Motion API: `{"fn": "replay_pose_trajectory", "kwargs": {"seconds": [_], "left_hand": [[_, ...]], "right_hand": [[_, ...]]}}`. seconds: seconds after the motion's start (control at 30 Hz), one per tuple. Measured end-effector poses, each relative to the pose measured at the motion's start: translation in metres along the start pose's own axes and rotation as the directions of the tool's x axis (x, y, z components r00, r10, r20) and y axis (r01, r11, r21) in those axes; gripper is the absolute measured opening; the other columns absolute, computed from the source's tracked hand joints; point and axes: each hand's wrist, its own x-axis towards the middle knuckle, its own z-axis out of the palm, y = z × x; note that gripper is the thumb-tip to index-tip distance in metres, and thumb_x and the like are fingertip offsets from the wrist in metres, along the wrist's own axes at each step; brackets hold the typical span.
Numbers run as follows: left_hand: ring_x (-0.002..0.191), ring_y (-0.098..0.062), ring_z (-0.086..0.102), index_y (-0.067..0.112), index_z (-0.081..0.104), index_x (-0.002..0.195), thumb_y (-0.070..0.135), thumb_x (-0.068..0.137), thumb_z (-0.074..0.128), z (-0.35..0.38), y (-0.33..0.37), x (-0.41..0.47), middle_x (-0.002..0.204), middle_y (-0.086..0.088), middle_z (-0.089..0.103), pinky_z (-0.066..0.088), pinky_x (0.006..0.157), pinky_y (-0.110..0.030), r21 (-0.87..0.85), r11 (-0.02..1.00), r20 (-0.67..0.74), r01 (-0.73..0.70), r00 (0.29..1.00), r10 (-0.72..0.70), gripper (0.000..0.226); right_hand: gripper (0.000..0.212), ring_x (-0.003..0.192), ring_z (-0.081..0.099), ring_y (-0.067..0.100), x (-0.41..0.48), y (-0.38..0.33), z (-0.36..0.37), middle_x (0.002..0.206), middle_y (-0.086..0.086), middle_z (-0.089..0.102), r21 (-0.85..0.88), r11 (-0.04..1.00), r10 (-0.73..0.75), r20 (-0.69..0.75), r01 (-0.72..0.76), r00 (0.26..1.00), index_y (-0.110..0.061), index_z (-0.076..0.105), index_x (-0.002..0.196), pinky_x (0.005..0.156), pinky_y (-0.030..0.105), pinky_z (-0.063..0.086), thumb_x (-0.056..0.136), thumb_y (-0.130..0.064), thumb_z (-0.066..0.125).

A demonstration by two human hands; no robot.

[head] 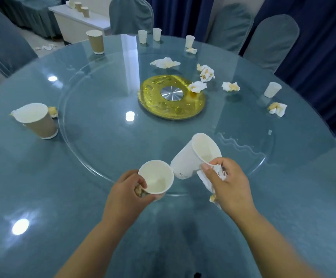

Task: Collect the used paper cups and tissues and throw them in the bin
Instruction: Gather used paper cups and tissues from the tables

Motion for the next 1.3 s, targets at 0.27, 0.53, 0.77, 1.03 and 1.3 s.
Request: {"fn": "replay_pose_trajectory", "kwargs": {"seconds": [0.27,0.53,0.77,1.03,1.3], "left_hand": [[0.09,-0.011,0.055,0.02,0.056,0.068,0.02,0.051,0.091,-0.005,-0.014,-0.04,0.101,0.013,0.056,0.038,0.068,-0.011,0.043,0.998,0.007,-0.037,0.999,0.037,0.039],[0.073,0.004,0.049,0.034,0.05,0.102,0.029,0.06,0.087,-0.017,-0.021,-0.064,0.088,0.022,0.048,0.033,0.059,-0.011,0.036,0.992,0.104,0.119,0.987,-0.123,0.056],[0.056,-0.002,0.045,0.036,0.053,0.103,0.033,0.068,0.083,-0.03,-0.028,-0.071,0.069,0.013,0.046,0.03,0.051,-0.013,0.015,0.983,0.123,0.185,0.975,-0.185,0.047],[0.076,0.0,0.057,0.038,0.048,0.11,0.028,0.062,0.087,-0.034,-0.038,-0.068,0.102,0.024,0.06,0.041,0.07,-0.02,-0.058,0.979,0.174,0.197,0.967,-0.185,0.062],[0.066,0.004,0.054,0.043,0.052,0.097,0.013,0.073,0.077,-0.046,-0.059,-0.065,0.094,0.023,0.063,0.042,0.069,-0.019,0.005,0.981,0.174,0.194,0.966,-0.192,0.046]], "right_hand": [[0.01,0.09,0.051,0.0,-0.035,-0.013,-0.01,0.094,-0.021,0.053,-0.045,0.958,-0.278,0.064,0.282,0.958,-0.033,0.059,0.086,0.048,0.025,0.053,0.084,-0.031,0.069],[0.01,0.091,0.051,-0.001,-0.048,-0.002,0.015,0.095,-0.014,0.055,-0.186,0.918,-0.272,0.346,0.35,0.898,-0.031,0.06,0.084,0.068,0.009,0.041,0.083,-0.036,0.069],[0.016,0.095,0.046,-0.008,-0.048,-0.015,0.028,0.097,-0.022,0.051,-0.242,0.852,-0.327,0.446,0.464,0.833,-0.037,0.055,0.088,0.074,0.008,0.037,0.081,-0.043,0.069],[0.018,0.095,0.05,0.0,-0.052,-0.014,0.035,0.102,-0.02,0.053,-0.28,0.825,-0.294,0.531,0.492,0.795,-0.035,0.061,0.089,0.08,0.019,0.043,0.078,-0.048,0.069],[0.048,0.107,0.046,-0.011,-0.047,-0.012,0.043,0.118,-0.026,0.049,-0.287,0.863,-0.096,0.715,0.416,0.692,-0.047,0.053,0.122,0.088,0.005,0.033,0.082,-0.027,0.07]]}}
